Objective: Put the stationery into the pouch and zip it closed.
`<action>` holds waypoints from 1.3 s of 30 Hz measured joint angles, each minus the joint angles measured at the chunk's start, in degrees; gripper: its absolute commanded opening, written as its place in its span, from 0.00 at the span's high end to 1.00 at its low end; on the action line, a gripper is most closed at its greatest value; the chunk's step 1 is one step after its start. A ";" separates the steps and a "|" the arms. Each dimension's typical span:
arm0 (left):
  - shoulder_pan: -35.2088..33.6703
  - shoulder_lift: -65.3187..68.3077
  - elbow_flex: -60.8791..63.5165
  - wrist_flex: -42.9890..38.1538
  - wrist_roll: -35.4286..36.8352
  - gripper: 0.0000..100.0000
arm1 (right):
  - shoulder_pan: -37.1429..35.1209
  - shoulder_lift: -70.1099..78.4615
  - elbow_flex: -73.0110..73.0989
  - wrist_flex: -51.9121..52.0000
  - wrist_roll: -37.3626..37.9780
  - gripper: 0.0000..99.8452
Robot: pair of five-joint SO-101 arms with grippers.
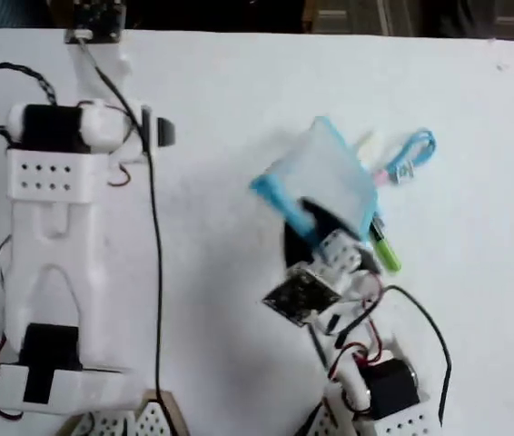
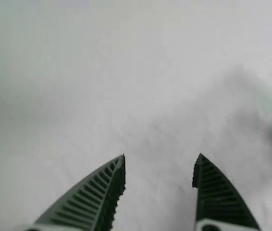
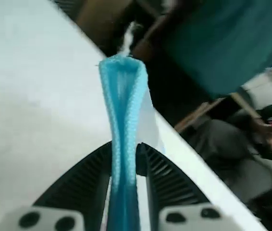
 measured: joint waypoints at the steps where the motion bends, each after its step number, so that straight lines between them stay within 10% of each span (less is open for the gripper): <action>1: -0.62 0.00 -0.35 0.00 0.00 0.76 | -2.37 0.79 -0.70 0.88 -0.97 0.98; 12: -4.22 0.00 -0.62 0.09 0.00 0.76 | -15.74 8.97 -2.55 9.41 -3.34 0.64; 39: -4.22 0.00 -0.62 -0.44 0.00 0.76 | -21.01 15.12 -40.44 36.75 -27.87 0.64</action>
